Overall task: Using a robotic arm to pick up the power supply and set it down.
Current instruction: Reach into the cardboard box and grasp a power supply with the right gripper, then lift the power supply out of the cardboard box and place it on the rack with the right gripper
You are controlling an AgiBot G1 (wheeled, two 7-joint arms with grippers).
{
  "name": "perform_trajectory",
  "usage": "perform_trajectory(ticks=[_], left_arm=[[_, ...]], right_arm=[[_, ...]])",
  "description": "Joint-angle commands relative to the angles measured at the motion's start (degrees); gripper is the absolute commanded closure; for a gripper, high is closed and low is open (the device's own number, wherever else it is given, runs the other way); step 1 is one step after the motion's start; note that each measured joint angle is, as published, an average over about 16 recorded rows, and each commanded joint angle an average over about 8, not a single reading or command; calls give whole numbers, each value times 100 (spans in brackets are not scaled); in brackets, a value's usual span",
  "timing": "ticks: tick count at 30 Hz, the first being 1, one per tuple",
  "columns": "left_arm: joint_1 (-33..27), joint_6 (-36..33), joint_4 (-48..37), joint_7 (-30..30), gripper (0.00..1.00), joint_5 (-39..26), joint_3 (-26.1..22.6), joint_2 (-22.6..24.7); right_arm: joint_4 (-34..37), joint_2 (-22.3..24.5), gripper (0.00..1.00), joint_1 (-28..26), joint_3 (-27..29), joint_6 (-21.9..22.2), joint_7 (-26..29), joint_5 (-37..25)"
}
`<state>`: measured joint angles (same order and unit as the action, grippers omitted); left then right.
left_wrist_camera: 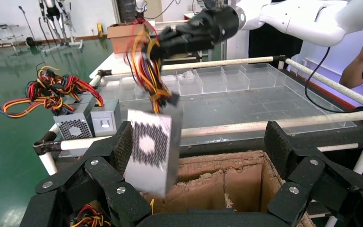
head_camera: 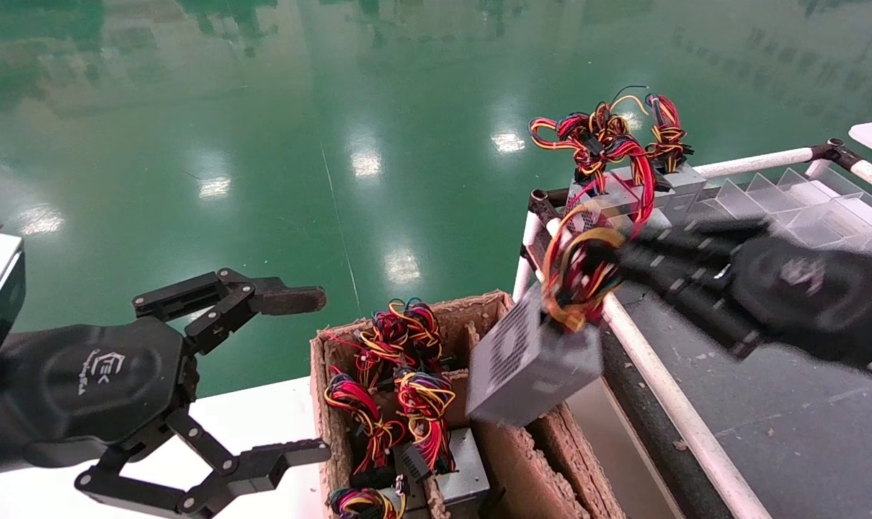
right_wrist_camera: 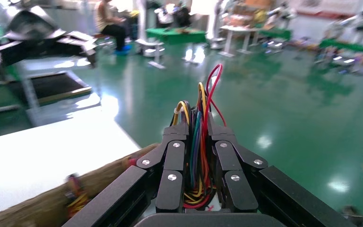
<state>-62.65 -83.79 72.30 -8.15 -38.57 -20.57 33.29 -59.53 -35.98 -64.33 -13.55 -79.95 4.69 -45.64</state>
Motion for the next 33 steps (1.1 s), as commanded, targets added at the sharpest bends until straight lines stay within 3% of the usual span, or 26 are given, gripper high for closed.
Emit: perform_trajectory(ticks=[1, 17, 33], left_arm=[[0, 0, 0, 0, 0, 0, 0, 0], [0, 0, 0, 0, 0, 1, -1, 0], [0, 1, 0, 1, 0, 1, -2, -1]], right_arm=[[105, 85, 100, -23, 118, 14, -71, 103], [1175, 350, 100, -329, 364, 1057, -591, -332], [2035, -80, 100, -674, 59, 1754, -968, -1018]])
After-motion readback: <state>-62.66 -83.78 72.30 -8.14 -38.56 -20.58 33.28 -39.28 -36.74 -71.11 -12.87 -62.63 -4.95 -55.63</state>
